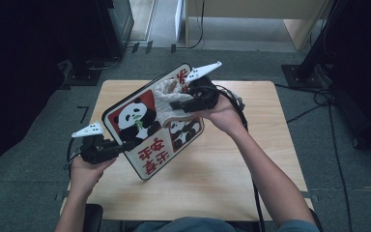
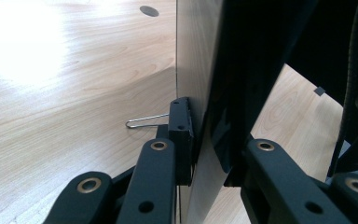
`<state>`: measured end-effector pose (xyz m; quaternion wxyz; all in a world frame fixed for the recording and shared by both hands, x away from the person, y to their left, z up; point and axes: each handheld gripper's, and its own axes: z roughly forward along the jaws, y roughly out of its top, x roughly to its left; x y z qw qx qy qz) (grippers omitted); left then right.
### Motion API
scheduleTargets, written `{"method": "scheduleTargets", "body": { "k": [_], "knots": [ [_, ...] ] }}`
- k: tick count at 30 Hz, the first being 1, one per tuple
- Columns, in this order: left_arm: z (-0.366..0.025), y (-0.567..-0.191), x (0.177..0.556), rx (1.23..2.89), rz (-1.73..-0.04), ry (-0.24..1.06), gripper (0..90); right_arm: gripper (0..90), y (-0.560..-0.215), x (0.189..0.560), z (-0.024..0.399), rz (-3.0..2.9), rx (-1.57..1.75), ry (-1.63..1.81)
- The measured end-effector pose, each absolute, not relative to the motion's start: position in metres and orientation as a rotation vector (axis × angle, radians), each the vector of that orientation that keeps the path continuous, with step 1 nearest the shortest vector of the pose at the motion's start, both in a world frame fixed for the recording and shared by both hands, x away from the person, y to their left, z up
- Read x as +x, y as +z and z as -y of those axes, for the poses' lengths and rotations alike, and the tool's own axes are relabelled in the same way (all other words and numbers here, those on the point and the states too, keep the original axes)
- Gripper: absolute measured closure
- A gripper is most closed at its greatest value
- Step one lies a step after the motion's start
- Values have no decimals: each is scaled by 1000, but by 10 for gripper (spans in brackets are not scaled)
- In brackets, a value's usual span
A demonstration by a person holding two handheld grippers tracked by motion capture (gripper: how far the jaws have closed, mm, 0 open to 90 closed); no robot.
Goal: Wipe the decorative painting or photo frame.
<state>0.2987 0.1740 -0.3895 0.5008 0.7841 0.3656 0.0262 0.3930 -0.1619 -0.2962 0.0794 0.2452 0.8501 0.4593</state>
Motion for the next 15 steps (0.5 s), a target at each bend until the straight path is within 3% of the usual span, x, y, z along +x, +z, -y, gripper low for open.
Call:
{"method": "scheduleTargets", "body": {
  "k": [7, 15],
  "knots": [
    [-174, -390, 299, 1890, -882, 62, 795, 569, -272, 394, 147, -2512, 694, 1394],
    [-175, -390, 299, 1888, -881, 63, 795, 568, -281, 397, 137, -2533, 701, 1358]
  ]
}}
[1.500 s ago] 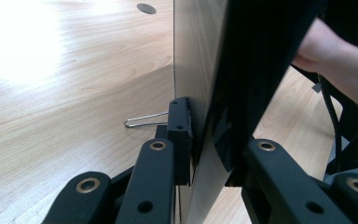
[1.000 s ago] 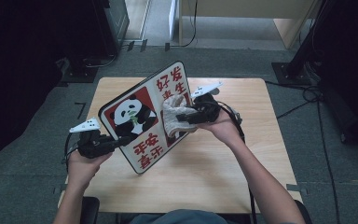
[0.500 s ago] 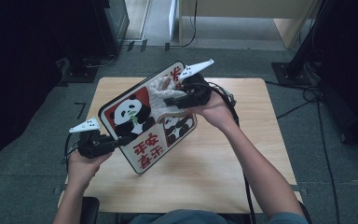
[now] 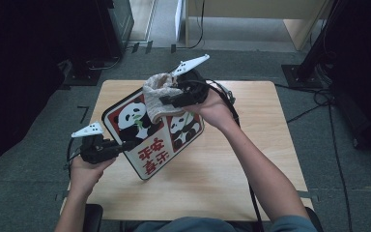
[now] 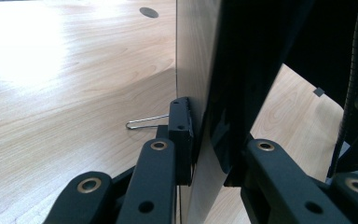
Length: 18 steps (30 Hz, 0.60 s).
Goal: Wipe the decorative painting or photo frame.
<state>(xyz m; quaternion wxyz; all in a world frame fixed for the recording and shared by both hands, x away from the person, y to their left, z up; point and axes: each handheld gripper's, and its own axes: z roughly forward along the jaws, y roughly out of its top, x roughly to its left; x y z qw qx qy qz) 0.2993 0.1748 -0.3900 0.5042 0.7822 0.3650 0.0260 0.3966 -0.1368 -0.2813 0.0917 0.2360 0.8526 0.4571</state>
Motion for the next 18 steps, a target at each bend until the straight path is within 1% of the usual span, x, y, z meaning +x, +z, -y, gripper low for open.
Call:
{"method": "scheduleTargets", "body": {
  "k": [9, 13, 18],
  "knots": [
    [-175, -390, 299, 1896, -855, 59, 784, 568, -284, 396, 139, -2549, 700, 1357],
    [-179, -388, 298, 1874, -836, 50, 744, 568, -284, 396, 139, -2554, 703, 1348],
    [-180, -387, 299, 1864, -855, 37, 755, 568, -285, 396, 138, -2559, 711, 1338]
  ]
}}
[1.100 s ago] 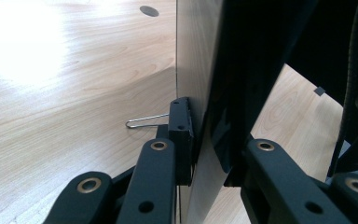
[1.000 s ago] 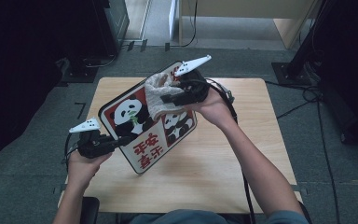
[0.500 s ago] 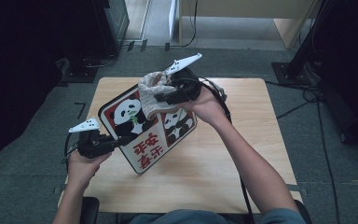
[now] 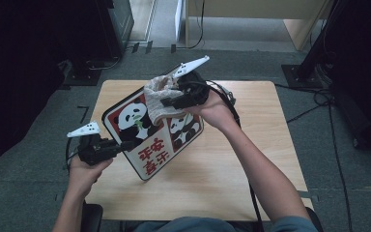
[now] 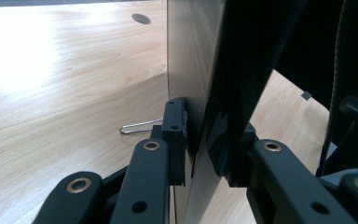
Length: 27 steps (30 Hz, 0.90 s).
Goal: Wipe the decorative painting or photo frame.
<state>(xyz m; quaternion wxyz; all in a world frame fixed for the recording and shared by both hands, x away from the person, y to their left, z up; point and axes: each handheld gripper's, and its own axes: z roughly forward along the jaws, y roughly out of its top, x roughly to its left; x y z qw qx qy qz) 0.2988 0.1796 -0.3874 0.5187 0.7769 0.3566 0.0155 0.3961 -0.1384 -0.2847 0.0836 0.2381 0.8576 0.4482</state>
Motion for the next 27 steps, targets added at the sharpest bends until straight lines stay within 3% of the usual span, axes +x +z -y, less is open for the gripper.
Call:
{"method": "scheduleTargets", "body": {
  "k": [27],
  "knots": [
    [-179, -386, 297, 1863, -878, 59, 787, 568, -310, 396, 144, -2579, 739, 1319]
  ]
}}
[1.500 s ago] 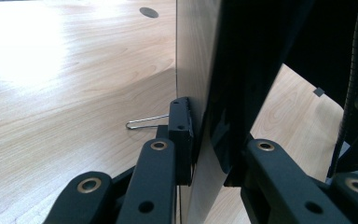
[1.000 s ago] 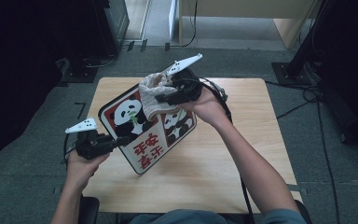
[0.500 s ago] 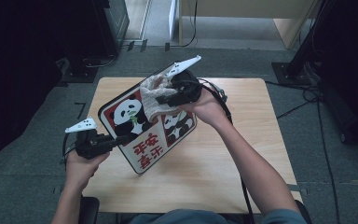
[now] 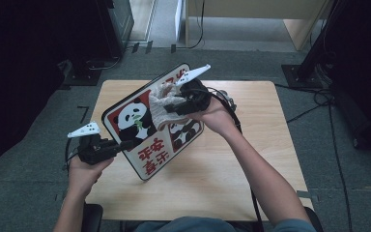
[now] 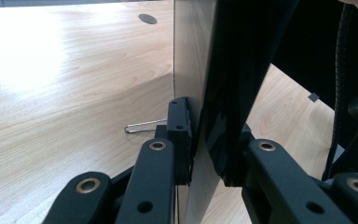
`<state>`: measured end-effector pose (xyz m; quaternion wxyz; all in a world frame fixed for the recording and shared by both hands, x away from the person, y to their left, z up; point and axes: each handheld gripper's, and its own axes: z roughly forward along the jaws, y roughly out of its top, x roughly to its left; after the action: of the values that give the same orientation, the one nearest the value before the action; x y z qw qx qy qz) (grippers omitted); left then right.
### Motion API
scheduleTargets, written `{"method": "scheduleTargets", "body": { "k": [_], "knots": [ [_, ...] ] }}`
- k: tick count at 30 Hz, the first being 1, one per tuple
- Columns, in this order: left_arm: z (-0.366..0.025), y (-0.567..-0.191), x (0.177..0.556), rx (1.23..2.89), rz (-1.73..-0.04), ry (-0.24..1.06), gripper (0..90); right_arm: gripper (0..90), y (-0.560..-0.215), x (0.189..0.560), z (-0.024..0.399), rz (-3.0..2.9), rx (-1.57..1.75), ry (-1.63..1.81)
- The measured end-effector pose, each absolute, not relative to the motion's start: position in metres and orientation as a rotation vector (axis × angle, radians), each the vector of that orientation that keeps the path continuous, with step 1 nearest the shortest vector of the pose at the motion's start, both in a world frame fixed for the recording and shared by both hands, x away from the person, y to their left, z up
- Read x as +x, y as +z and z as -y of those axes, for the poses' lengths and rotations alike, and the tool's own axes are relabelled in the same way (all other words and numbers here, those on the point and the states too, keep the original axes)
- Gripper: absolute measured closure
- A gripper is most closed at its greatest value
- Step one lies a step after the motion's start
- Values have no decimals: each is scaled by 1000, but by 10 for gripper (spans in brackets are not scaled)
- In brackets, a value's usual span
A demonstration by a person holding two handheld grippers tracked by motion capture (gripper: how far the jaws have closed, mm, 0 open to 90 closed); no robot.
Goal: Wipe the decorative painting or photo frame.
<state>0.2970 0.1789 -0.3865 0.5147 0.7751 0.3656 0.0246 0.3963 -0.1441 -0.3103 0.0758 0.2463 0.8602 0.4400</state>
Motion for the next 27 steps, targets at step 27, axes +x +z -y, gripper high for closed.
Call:
{"method": "scheduleTargets", "body": {
  "k": [27],
  "knots": [
    [-179, -386, 297, 1861, -880, 49, 785, 565, -347, 392, 153, -2606, 781, 1336]
  ]
}}
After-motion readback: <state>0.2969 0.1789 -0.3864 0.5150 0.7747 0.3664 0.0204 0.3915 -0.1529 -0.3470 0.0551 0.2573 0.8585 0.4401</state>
